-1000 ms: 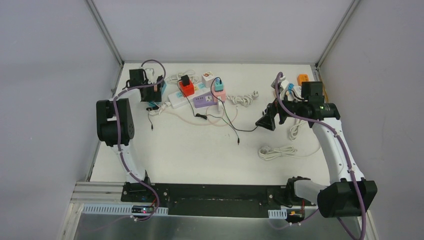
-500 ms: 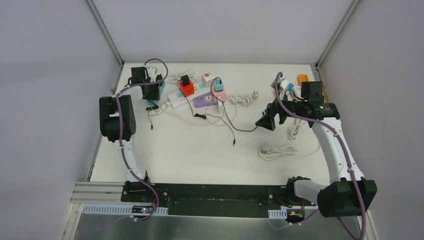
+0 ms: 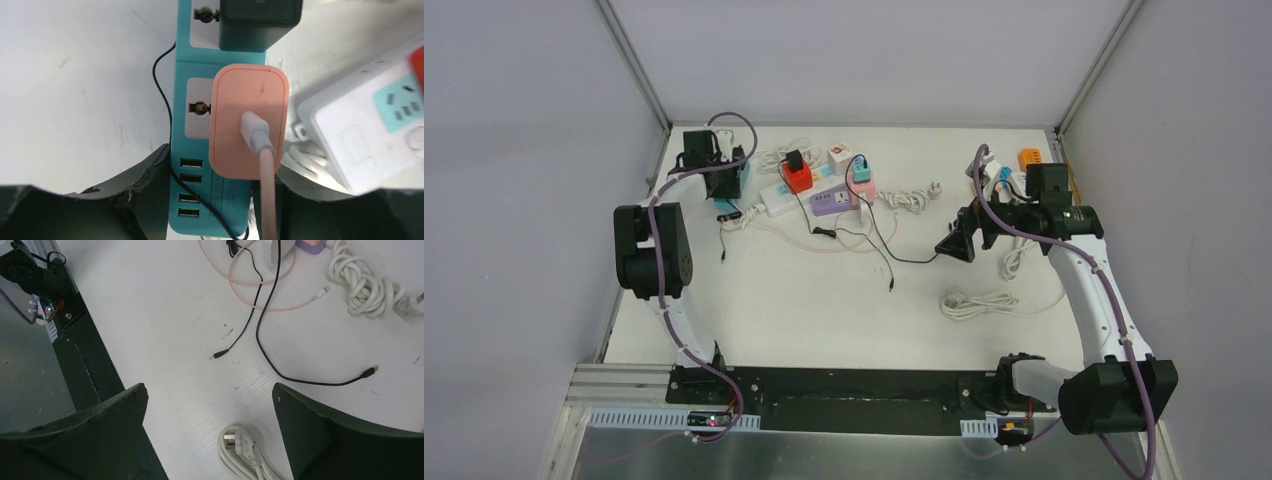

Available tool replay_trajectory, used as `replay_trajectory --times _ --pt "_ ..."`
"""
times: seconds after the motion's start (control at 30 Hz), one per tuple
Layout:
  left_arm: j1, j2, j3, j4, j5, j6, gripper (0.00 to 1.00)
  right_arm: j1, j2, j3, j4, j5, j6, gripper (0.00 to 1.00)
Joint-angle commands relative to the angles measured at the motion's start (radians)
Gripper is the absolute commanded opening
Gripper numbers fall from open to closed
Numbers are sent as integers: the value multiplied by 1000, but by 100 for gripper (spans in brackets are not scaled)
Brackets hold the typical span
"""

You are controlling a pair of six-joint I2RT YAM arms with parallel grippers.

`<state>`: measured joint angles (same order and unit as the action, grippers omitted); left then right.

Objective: Pull the plug off the socket
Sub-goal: Pick up the socket from the corner of the board.

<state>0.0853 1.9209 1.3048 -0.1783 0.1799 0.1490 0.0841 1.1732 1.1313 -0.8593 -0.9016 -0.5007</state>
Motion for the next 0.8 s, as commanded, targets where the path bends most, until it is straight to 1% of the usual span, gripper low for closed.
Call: replay_trajectory --times 0.0,0.1,0.33,0.6,0.77 --pt "-15 -205 1 63 -68 -65 0 6 -4 44 3 -19 -24 100" --pt "-28 -258 -27 63 -76 -78 0 6 -7 44 1 -20 -24 100" --pt "-51 -370 -121 70 -150 -138 0 7 -9 44 -2 -27 -25 100" --pt "-52 -472 -163 48 -132 -215 0 9 -12 45 -2 -29 -25 100" --pt "-53 -553 -199 44 -95 -267 0 11 -9 45 -2 -31 -25 100"
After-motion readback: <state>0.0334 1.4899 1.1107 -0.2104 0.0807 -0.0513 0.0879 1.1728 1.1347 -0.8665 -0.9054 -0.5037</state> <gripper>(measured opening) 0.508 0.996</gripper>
